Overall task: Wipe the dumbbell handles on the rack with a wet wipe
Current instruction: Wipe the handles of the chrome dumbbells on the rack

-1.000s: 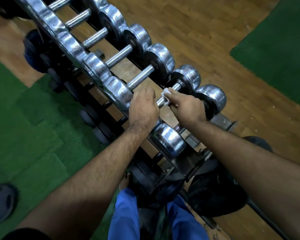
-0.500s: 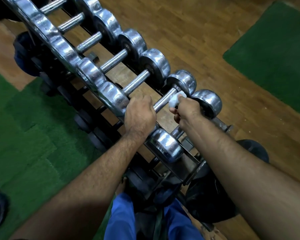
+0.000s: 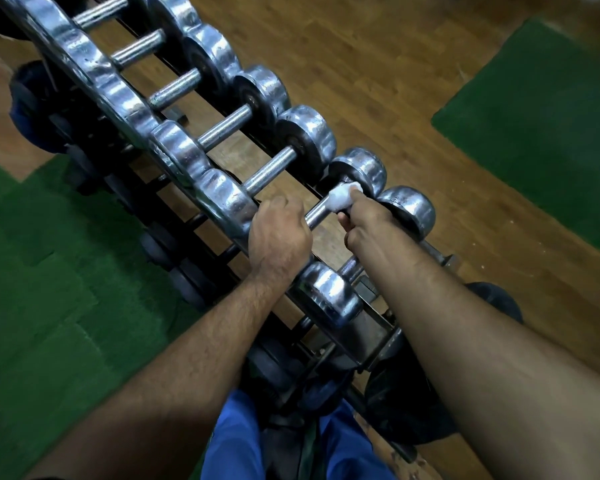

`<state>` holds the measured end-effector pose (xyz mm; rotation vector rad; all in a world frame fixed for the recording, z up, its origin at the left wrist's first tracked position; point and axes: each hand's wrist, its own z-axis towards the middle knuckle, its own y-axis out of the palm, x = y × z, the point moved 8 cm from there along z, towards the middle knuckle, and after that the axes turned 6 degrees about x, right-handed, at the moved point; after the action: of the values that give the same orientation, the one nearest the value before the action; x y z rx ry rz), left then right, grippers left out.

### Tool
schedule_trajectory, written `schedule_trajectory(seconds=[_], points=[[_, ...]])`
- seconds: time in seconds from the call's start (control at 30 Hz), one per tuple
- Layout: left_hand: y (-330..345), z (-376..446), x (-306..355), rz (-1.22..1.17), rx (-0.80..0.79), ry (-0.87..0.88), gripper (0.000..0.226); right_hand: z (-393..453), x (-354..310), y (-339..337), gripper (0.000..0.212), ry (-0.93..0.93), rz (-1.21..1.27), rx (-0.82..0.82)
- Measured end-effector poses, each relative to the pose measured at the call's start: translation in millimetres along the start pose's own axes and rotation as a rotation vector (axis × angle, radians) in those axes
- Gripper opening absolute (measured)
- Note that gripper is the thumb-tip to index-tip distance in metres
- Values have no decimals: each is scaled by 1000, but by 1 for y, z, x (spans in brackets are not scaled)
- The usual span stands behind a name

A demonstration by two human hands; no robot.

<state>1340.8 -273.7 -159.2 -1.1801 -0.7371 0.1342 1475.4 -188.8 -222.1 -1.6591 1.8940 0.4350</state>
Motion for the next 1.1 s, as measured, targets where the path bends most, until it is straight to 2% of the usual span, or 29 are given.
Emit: schedule_trajectory(seconds=[0.17,0.27,0.33,0.47,0.57,0.67,0.77,0.87,1.03,1.1], points=[[-1,0,0,-17,8,12,16,2,8,-6,7,35,-123,32],[-1,0,-1,-11,8,11,15,-1,11,-1,12,85,-78,58],[-1,0,0,-17,10,12,14,-2,10,9,10,102,-34,12],[-1,0,-1,-6,6,12,14,2,18,19,26,176,3,-124],[-1,0,-1,0,4,3,13,5,22,23,29,234,98,-238],[-2,-1,-1,-3,0,-6,12,3,23,28,26,250,207,-239],[-2,0,-2,-3,-6,-16,13,-1,25,30,31,209,215,-225],[0,-1,-3,-11,-5,-31,13,-5,28,25,33,179,86,-264],[-5,-2,-5,-94,32,-50,12,-19,34,21,34,63,-371,-341],[-9,-3,-5,-179,39,-33,11,-14,24,19,31,26,-363,-296]])
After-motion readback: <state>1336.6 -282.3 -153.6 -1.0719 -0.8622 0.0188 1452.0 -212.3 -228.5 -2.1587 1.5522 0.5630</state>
